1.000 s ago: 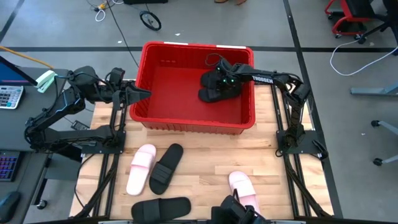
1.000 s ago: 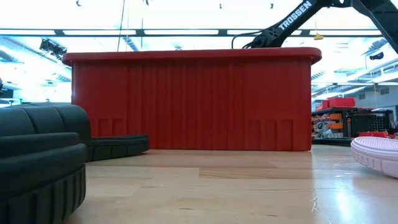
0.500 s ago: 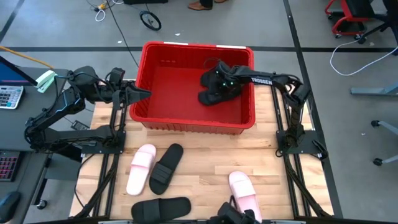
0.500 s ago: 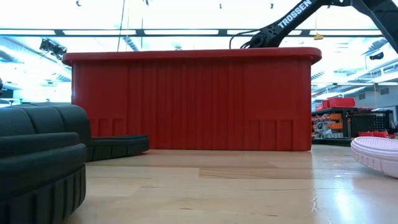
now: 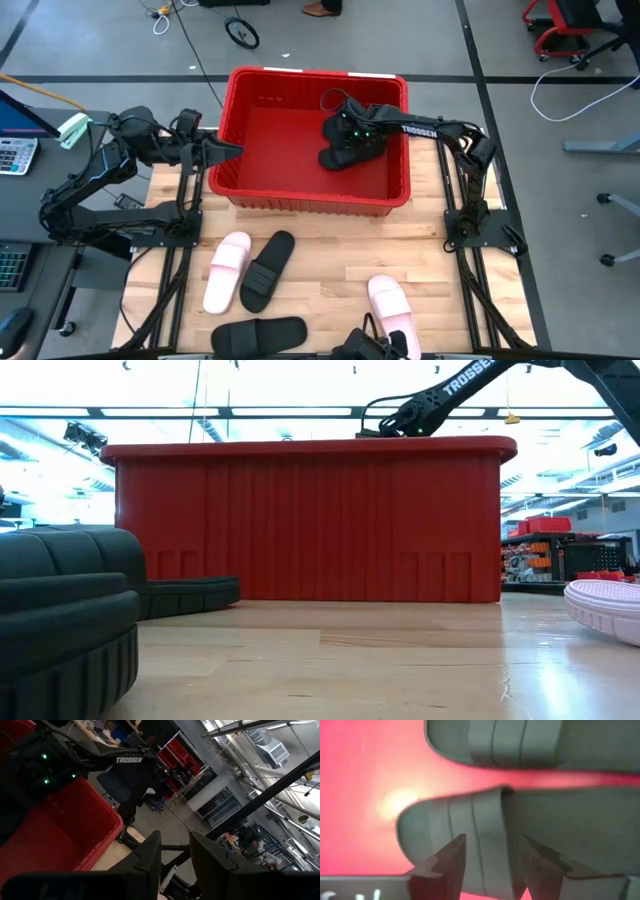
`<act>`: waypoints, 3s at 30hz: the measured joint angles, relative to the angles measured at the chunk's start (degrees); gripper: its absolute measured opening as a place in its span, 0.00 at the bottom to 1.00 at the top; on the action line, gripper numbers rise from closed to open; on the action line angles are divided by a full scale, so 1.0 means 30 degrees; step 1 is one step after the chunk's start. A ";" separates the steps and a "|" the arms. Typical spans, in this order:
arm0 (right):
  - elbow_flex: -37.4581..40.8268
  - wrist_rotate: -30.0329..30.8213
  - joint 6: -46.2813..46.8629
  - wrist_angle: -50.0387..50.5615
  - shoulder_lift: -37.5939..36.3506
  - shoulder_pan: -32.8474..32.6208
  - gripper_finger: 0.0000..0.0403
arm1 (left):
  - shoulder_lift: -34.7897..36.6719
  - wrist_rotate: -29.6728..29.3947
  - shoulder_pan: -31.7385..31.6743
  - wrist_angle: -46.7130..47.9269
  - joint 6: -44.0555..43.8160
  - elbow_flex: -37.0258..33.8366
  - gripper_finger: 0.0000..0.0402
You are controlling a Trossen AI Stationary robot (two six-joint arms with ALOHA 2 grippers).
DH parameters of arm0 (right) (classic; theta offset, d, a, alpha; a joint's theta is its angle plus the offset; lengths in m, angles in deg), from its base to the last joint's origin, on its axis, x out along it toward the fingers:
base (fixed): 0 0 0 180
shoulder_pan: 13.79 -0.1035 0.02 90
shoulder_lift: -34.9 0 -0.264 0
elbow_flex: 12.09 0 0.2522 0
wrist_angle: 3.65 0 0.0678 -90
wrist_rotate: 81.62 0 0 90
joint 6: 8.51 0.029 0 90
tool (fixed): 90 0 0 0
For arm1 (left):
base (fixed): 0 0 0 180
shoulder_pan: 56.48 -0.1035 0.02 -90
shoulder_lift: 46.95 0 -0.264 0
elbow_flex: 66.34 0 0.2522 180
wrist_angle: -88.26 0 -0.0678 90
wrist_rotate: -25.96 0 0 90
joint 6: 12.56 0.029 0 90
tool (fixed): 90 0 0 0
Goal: Pick and place slides into bin
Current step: Put the black slide into the red bin
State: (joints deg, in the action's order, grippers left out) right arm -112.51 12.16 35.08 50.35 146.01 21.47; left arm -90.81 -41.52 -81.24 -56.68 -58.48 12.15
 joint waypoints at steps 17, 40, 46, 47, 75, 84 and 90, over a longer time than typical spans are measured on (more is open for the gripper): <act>-0.8757 -0.5697 -0.6423 0.2605 -0.0364 -0.1654 0.36 | -0.0007 0.3335 0.0020 0.1278 0.0296 0.0000 0.27; -1.2531 -0.6441 -0.5703 0.7048 -0.1574 -1.3748 0.33 | -0.3047 0.4014 0.3797 0.9859 0.3155 0.0000 0.27; -1.2524 -0.4080 -0.1927 1.2530 -0.1574 -1.5008 0.33 | -0.5098 0.4027 0.6489 0.9330 0.4800 0.0005 0.27; -1.2524 -0.3853 -0.1412 1.3259 -0.1574 -1.5180 0.33 | -0.5442 0.4012 0.6950 0.9219 0.5203 0.0007 0.27; -1.2524 -0.2279 0.1380 1.3993 -0.1559 -1.6689 0.33 | -1.5572 0.2731 1.3233 0.6867 1.3092 0.0005 0.27; -1.2524 -0.0627 0.1913 1.3543 -0.1559 -1.8043 0.33 | -1.7963 0.2418 1.3040 0.7092 1.5541 0.0007 0.28; -1.2524 -0.0213 0.2141 1.3291 -0.1559 -1.8802 0.33 | -1.8229 0.1883 1.3005 0.7273 1.5559 0.0068 0.43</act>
State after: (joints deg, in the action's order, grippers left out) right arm -150.08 11.52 41.50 90.22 141.33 -34.93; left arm -145.49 -35.86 -42.22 -34.86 -11.80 12.35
